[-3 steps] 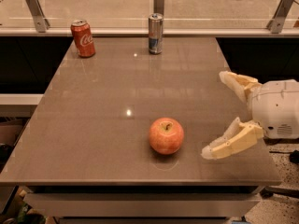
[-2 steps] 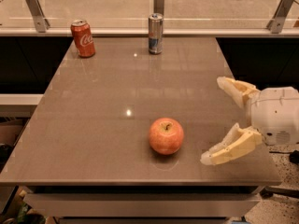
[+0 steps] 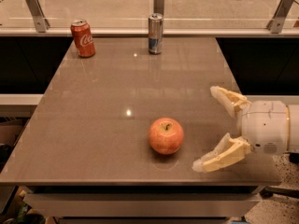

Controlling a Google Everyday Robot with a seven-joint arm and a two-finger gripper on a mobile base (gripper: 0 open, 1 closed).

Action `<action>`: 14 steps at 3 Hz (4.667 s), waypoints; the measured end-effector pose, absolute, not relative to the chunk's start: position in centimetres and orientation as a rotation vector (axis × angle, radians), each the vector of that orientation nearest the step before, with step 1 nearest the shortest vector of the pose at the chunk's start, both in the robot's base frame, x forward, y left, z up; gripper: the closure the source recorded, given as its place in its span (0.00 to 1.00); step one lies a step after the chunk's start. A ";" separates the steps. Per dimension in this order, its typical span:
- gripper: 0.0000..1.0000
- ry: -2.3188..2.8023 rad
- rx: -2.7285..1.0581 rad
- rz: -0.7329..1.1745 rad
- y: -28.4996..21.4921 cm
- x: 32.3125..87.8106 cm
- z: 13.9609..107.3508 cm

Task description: Move apple near coke can

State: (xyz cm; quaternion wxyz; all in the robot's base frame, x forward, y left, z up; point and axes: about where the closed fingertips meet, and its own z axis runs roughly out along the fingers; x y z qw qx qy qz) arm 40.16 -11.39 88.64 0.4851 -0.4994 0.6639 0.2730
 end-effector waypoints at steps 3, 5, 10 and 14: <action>0.00 1.593 -1.202 0.829 -8.7 40.6 84.2; 0.17 1.553 -1.274 0.930 -5.4 39.8 83.6; 1.00 1.543 -1.295 0.923 -4.7 39.5 84.1; 1.00 1.667 -1.288 0.788 1.7 47.2 90.3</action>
Offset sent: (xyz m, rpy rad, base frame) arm 0.0092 0.0207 -0.0560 0.1047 0.0807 0.0513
